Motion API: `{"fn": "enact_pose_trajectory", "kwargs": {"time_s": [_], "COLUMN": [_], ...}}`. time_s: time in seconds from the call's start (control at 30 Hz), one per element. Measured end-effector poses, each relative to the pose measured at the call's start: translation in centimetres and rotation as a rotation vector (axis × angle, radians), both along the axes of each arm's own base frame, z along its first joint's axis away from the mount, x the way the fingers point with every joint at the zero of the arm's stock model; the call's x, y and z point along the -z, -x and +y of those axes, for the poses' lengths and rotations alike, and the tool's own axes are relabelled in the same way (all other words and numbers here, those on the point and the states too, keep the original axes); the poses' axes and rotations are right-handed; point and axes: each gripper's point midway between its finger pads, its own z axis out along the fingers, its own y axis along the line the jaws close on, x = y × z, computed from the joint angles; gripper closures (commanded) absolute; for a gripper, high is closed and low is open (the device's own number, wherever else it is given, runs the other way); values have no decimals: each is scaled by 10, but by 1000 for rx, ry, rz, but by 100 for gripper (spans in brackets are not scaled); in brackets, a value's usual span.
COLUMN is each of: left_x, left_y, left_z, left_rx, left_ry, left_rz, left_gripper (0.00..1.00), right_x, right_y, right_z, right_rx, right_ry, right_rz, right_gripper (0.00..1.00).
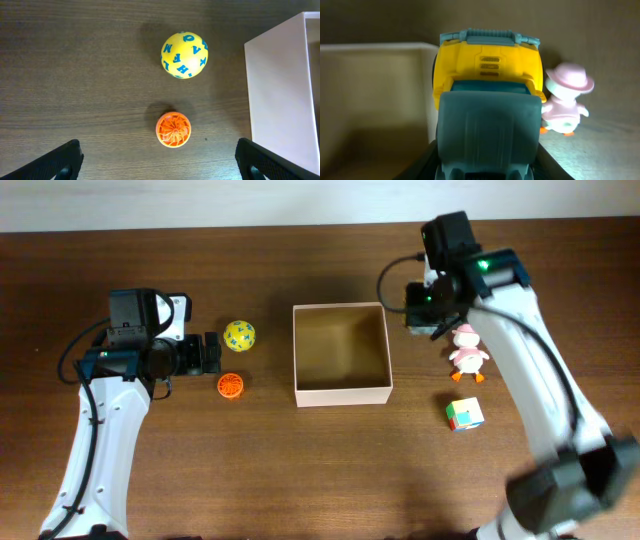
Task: Pack container
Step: 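Carry the truck left and release it inside the pink box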
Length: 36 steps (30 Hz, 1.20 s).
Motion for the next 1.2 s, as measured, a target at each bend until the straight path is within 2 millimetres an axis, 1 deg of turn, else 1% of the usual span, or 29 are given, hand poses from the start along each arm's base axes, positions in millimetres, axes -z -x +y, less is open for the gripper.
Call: {"fn": "enact_pose_trajectory", "kwargs": {"time_s": [0.03, 0.1, 0.13, 0.2, 0.27, 0.33, 0.4, 0.43, 0.57, 0.67, 0.7, 0.73, 0.8, 0.9, 1.07, 1.13, 1.2], "left_x": [0, 0, 0, 0, 0, 0, 0, 0, 0, 0, 0, 0, 0, 0, 0, 0, 0], "left_y": [0, 0, 0, 0, 0, 0, 0, 0, 0, 0, 0, 0, 0, 0, 0, 0, 0], "left_z": [0, 0, 0, 0, 0, 0, 0, 0, 0, 0, 0, 0, 0, 0, 0, 0, 0], "left_rx": [0, 0, 0, 0, 0, 0, 0, 0, 0, 0, 0, 0, 0, 0, 0, 0, 0], "left_ry": [0, 0, 0, 0, 0, 0, 0, 0, 0, 0, 0, 0, 0, 0, 0, 0, 0], "left_rz": [0, 0, 0, 0, 0, 0, 0, 0, 0, 0, 0, 0, 0, 0, 0, 0, 0], "left_gripper": [1, 1, 1, 1, 1, 1, 1, 1, 1, 1, 1, 1, 1, 1, 1, 1, 1], "right_x": [-17, -44, -51, -53, -43, -24, 1, 17, 74, 105, 113, 119, 129, 134, 134, 133, 125], "right_y": [5, 17, 21, 28, 30, 29, 23, 20, 11, 6, 5, 4, 3, -2, -5, -2, 1], "right_z": [10, 29, 37, 53, 66, 78, 88, 93, 101, 102, 102, 103, 102, 103, 102, 100, 99], "right_rx": [-15, -48, -61, -81, -85, -83, -77, -73, -59, -48, -46, -45, -41, -48, -86, -90, -93], "right_ry": [-16, -48, -59, -76, -82, -81, -71, -60, -6, 21, 28, 34, 46, 53, 72, 79, 85], "right_rz": [-41, -106, -122, -123, -97, -62, -30, -5, 86, 130, 139, 149, 160, 151, 139, 148, 151], "right_gripper": [77, 77, 77, 76, 77, 77, 77, 77, 77, 76, 76, 72, 58, 48, 32, 28, 26]}}
